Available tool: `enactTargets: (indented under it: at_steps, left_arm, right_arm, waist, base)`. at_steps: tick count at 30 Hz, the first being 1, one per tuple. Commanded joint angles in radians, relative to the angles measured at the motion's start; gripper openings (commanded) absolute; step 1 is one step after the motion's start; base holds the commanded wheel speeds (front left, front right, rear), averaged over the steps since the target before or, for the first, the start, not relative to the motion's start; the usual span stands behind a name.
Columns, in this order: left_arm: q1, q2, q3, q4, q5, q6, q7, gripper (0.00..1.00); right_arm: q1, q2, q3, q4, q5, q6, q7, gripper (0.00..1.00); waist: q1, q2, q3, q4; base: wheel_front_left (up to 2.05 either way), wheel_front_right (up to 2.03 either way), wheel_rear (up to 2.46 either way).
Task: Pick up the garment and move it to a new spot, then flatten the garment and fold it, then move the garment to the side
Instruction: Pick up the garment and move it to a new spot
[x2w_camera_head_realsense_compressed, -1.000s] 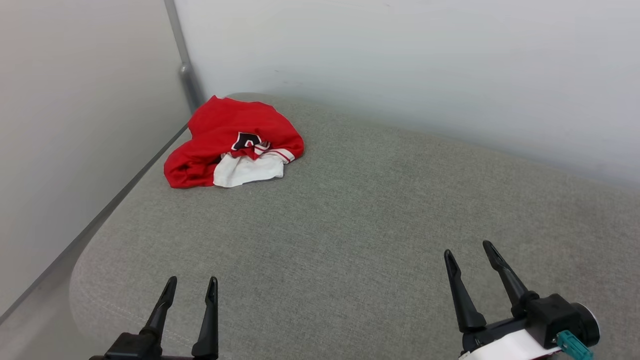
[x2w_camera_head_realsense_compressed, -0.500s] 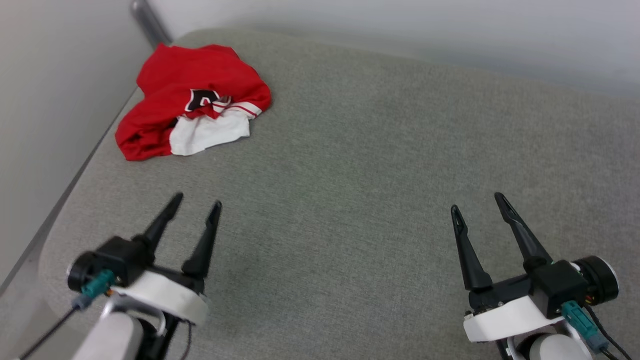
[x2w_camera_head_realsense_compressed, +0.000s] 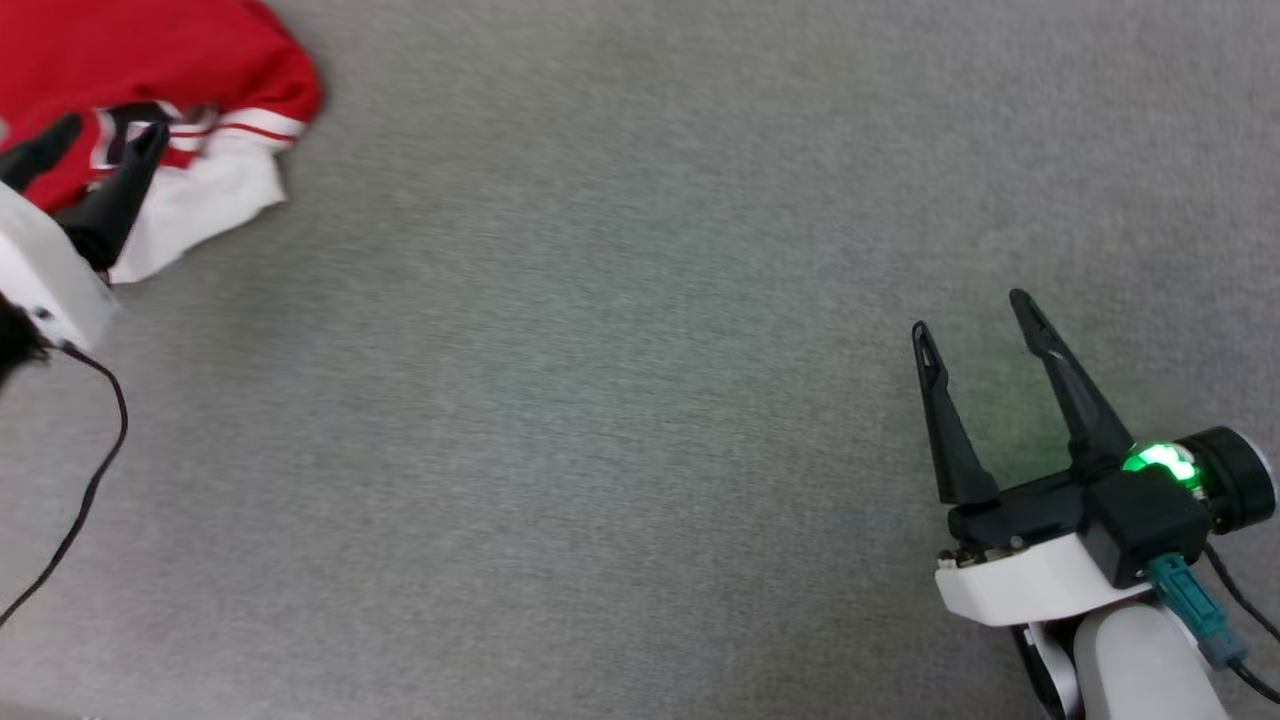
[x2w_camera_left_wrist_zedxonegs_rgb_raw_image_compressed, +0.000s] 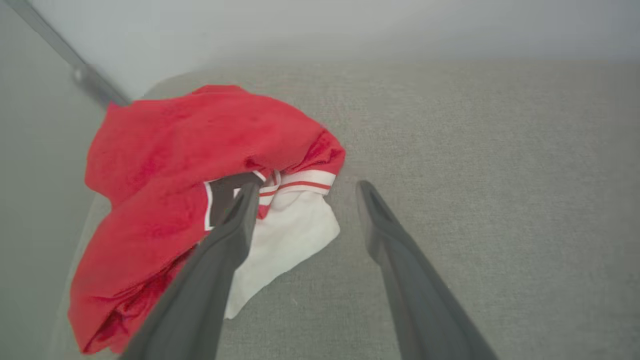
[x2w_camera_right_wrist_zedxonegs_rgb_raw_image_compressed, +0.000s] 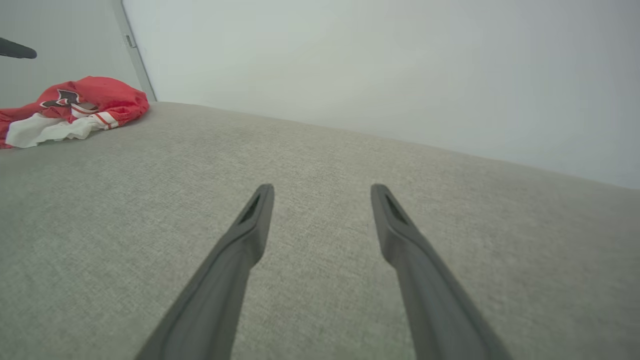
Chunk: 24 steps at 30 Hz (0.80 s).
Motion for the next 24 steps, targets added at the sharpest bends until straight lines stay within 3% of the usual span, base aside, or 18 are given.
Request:
enactTargets:
  at_steps: [1, 5, 10, 14, 21, 22, 23, 24]
  left_arm:
    - [-0.026, 0.013, -0.007, 0.004, -0.041, -0.001, 0.042, 1.0]
    - [-0.114, 0.099, -0.033, 0.031, -0.192, 0.0, 0.248, 1.0]
    - [-0.18, 0.143, -0.065, 0.07, -0.305, -0.001, 0.421, 1.0]
    - [-0.213, 0.137, -0.092, 0.119, -0.338, -0.001, 0.494, 1.0]
    - [-0.224, 0.083, -0.136, 0.215, -0.335, 0.0, 0.511, 1.0]
    - [-0.221, 0.078, -0.146, 0.224, -0.333, 0.001, 0.513, 0.44]
    - [-0.218, 0.073, -0.153, 0.23, -0.333, 0.001, 0.51, 0.0]
    - [-0.216, 0.067, -0.159, 0.232, -0.337, 0.001, 0.504, 0.0]
  right_arm:
    - [-0.015, -0.001, -0.002, -0.007, -0.006, -0.001, -0.002, 1.0]
    - [-0.026, -0.001, -0.001, -0.027, -0.012, -0.001, -0.002, 1.0]
    - [-0.032, -0.001, -0.005, -0.041, -0.012, -0.001, -0.002, 1.0]
    - [-0.038, -0.001, -0.005, -0.044, -0.009, -0.001, -0.002, 1.0]
    - [-0.049, -0.002, -0.007, -0.042, -0.005, -0.001, -0.001, 1.0]
    - [-0.05, -0.002, -0.008, -0.041, -0.006, -0.001, -0.001, 1.0]
    - [-0.05, -0.002, -0.009, -0.039, -0.007, -0.001, -0.001, 1.0]
    - [-0.05, -0.002, -0.01, -0.037, -0.009, -0.001, -0.001, 1.0]
  waist:
    - [-0.0003, 0.0, 0.065, -0.058]
    - [-0.0003, 0.0, 0.108, -0.085]
    - [-0.0003, 0.0, 0.151, -0.109]
    - [-0.0003, 0.0, 0.174, -0.121]
    - [-0.0003, 0.0, 0.197, -0.135]
    - [-0.0003, 0.0, 0.197, -0.136]
    - [-0.0003, 0.0, 0.195, -0.136]
    - [-0.0003, 0.0, 0.191, -0.137]
  base:
    - [0.0, 0.0, 0.0]
    - [0.0, 0.0, 0.0]
    - [0.0, 0.0, 0.0]
    - [0.0, 0.0, 0.0]
    - [0.0, 0.0, 0.0]
    - [0.0, 0.0, 0.0]
    - [0.0, 0.0, 0.0]
    - [0.0, 0.0, 0.0]
